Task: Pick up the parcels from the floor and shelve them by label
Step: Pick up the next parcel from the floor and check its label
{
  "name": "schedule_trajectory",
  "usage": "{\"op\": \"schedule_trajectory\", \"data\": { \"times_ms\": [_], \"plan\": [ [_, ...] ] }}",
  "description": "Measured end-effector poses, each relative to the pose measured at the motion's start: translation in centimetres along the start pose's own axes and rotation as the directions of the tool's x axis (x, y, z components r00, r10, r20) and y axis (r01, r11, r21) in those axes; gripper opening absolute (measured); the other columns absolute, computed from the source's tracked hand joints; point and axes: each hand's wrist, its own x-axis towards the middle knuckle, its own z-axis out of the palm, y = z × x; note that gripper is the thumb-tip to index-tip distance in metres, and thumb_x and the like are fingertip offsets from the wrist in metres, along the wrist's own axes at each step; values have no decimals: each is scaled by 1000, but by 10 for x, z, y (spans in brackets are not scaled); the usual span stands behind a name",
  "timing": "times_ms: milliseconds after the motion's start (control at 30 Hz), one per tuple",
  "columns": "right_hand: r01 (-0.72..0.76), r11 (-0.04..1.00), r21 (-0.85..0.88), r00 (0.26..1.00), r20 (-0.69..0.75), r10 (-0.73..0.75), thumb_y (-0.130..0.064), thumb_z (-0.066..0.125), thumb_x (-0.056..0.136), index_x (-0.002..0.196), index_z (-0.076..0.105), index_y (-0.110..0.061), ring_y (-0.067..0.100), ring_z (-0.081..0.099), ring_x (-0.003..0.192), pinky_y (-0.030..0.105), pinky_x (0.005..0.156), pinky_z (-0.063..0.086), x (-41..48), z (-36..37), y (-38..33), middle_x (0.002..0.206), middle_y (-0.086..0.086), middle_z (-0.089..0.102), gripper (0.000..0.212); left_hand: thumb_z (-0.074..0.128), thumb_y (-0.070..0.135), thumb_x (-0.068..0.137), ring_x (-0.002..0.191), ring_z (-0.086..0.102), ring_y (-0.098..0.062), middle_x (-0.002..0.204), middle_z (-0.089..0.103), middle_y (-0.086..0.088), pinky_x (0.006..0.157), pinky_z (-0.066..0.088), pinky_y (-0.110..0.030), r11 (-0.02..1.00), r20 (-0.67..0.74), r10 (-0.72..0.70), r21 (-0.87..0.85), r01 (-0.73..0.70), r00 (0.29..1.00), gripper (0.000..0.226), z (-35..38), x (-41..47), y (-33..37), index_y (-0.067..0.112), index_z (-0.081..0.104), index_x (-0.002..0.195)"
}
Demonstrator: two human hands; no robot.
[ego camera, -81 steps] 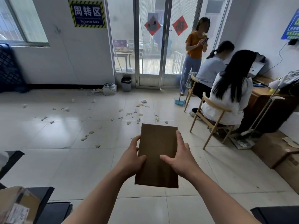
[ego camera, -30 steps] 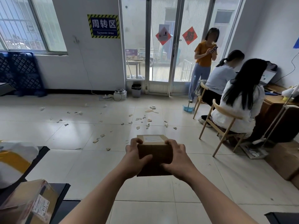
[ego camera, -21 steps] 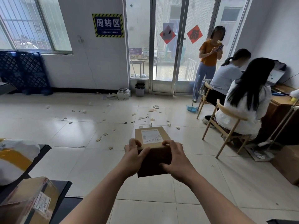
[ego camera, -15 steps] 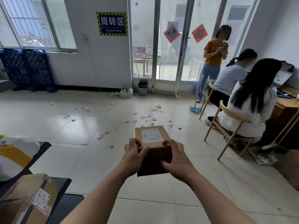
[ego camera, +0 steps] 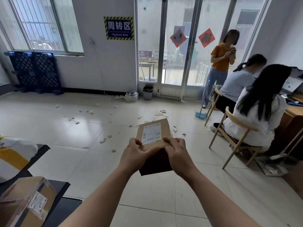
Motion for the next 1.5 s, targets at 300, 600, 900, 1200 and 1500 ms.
{"op": "schedule_trajectory", "data": {
  "times_ms": [300, 600, 900, 1200, 1500],
  "plan": [
    [118, 984, -133, 992, -33, -124, -7, 29, 97, 134, 48, -14, 17, 44, 121, 21, 99, 41, 3, -4, 4, 126, 6, 42, 42, 65, 86, 21, 110, 50, -25, 123, 41, -5, 95, 50, -45, 994, 23, -62, 91, 60, 998, 124, 5, 4, 8, 30, 31, 127],
    [186, 977, -107, 981, -28, -190, -2, 32, 96, 133, 48, -7, 14, 48, 117, 13, 96, 41, -7, 13, -3, 125, 5, 47, 41, 69, 83, 32, 129, 27, -32, 135, 28, -13, 107, 32, -48, 973, -46, -90, 208, 98, 995, 127, -7, 5, 7, 35, 16, 137],
    [192, 964, -183, 981, 10, -194, 3, 35, 93, 134, 47, -5, 13, 49, 113, 8, 93, 39, -8, 24, -8, 123, 5, 48, 44, 76, 74, 43, 130, 23, -32, 137, 24, -14, 107, 30, -49, 963, 33, -58, 264, 47, 998, 127, -18, 7, -5, 37, 5, 141],
    [331, 587, -739, 944, 265, -198, -23, 61, 84, 145, 14, -44, 27, 0, 142, 45, 119, 5, 20, -7, -4, 152, 3, -4, 80, 81, 64, 49, 135, 10, -33, 143, 14, -9, 110, 25, -56, 913, 252, 76, 371, -169, 965, 128, -40, 11, -11, 47, -3, 144],
    [493, 291, -820, 850, 526, 42, -32, 80, 65, 145, -13, -42, 23, -24, 142, 52, 115, -13, 50, -26, -19, 158, 2, -17, 123, 85, 57, 45, 141, -3, -27, 151, 5, 7, 115, 21, -55, 793, 489, 206, 423, -437, 847, 133, -50, 12, -12, 56, -7, 140]
  ]
}}
